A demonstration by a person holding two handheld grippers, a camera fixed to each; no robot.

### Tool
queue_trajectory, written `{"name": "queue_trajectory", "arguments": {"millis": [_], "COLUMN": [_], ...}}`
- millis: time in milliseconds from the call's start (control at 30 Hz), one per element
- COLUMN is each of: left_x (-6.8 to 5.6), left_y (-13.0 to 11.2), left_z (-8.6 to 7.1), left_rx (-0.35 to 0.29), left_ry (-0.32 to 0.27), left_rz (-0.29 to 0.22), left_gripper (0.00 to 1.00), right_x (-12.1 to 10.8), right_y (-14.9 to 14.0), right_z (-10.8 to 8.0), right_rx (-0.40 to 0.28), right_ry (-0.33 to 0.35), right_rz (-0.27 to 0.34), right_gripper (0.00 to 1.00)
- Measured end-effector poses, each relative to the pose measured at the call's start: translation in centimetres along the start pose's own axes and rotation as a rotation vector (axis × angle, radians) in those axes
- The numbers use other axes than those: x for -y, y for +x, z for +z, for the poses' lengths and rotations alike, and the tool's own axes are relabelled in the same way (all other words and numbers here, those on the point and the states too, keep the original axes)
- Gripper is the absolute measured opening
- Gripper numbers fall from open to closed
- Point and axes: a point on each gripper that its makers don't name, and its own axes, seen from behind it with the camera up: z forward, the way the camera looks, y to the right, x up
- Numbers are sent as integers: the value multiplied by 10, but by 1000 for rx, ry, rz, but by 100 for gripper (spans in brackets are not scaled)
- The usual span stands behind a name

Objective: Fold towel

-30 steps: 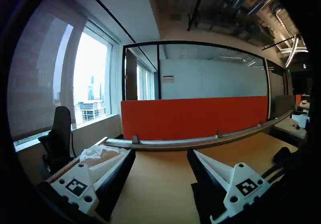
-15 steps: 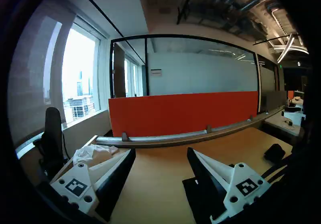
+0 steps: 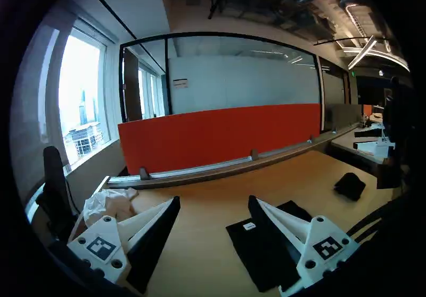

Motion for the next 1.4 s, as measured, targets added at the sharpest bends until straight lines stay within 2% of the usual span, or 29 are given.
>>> {"name": "queue_trajectory", "arguments": {"millis": [267, 467, 800, 1400], "left_x": [-26, -37, -54, -78], "left_y": [-22, -33, -59, -128], "left_z": [4, 7, 9, 6], "left_rx": [70, 101, 144, 248], "left_ry": [-92, -132, -177, -229], "left_rz": [33, 71, 93, 102], "left_gripper": [95, 95, 95, 95], "right_x": [24, 37, 49, 68], "right_y": [-22, -33, -58, -128], "right_z": [3, 2, 3, 7], "right_rx": [97, 140, 187, 277], "right_ry": [107, 164, 208, 258], "right_rz": [-64, -103, -119, -112], "right_gripper": [100, 100, 100, 100]}}
